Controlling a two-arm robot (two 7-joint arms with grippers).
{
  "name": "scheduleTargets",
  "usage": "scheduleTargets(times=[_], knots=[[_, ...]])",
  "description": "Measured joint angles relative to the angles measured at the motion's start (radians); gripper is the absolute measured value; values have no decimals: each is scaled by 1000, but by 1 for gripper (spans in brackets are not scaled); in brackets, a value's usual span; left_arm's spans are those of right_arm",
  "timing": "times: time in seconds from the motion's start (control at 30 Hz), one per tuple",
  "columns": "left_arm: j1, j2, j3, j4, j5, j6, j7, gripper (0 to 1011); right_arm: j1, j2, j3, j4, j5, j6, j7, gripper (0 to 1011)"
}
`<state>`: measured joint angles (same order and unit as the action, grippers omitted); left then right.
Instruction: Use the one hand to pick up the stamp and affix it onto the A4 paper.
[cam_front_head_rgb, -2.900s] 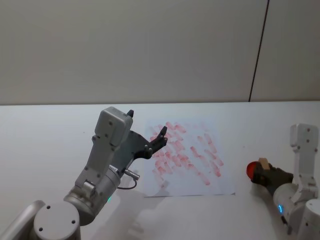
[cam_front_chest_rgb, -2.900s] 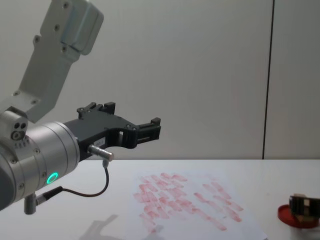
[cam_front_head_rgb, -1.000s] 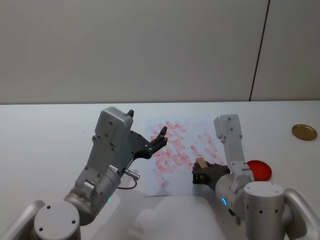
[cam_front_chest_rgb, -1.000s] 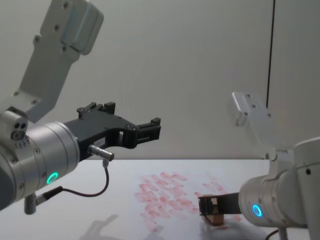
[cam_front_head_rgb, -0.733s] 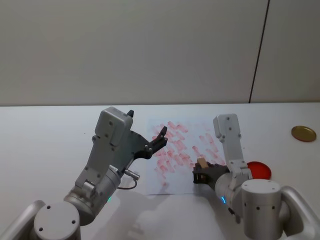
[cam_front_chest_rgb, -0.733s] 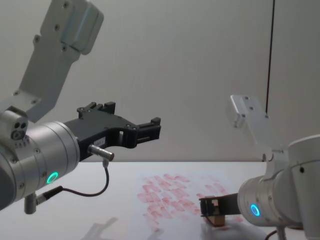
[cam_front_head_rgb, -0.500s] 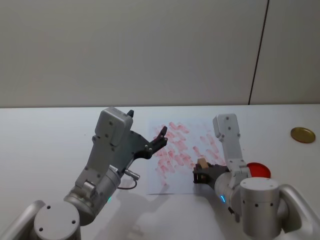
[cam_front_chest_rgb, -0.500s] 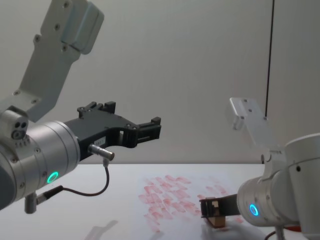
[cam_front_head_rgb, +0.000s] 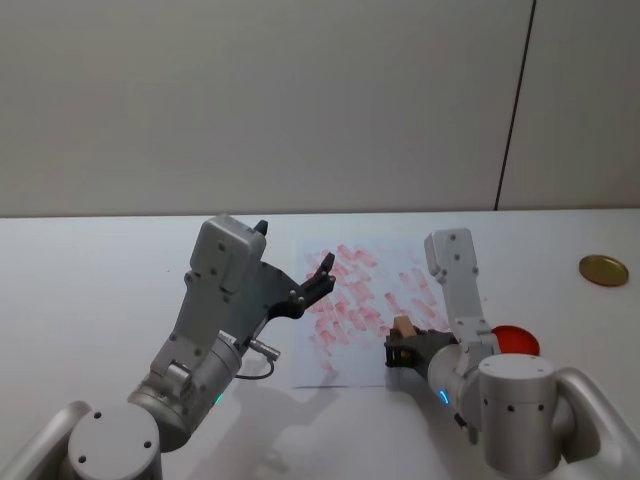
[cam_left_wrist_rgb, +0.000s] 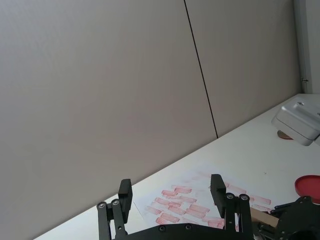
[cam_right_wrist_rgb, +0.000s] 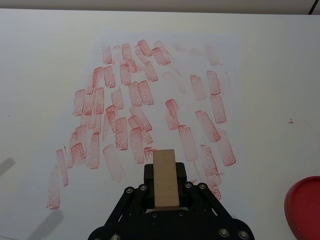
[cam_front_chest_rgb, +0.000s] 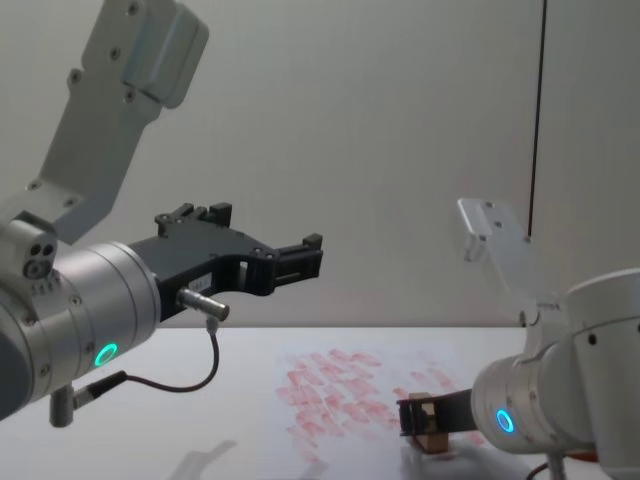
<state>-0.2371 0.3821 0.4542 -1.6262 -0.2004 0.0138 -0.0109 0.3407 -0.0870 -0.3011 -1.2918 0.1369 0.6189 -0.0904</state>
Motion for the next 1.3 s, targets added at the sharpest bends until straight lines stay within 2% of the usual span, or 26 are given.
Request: scheduleTargets(times=[0.37,0.7,0.9,1.1,1.3], knots=[[0,0,0,0,0,0,0,993,-27,8,-6,-57,-22,-56,20,220],[0,0,0,0,0,0,0,993,-56,23,-10,-168,-51,-139,35,220],[0,0,0,0,0,0,0,993,-81,38,-1,-239,-57,-180,21,220],[0,0,0,0,0,0,0,993,-107,53,12,-295,-47,-186,-4,220],[0,0,0,0,0,0,0,993,-143,74,34,-347,-16,-156,-45,220]])
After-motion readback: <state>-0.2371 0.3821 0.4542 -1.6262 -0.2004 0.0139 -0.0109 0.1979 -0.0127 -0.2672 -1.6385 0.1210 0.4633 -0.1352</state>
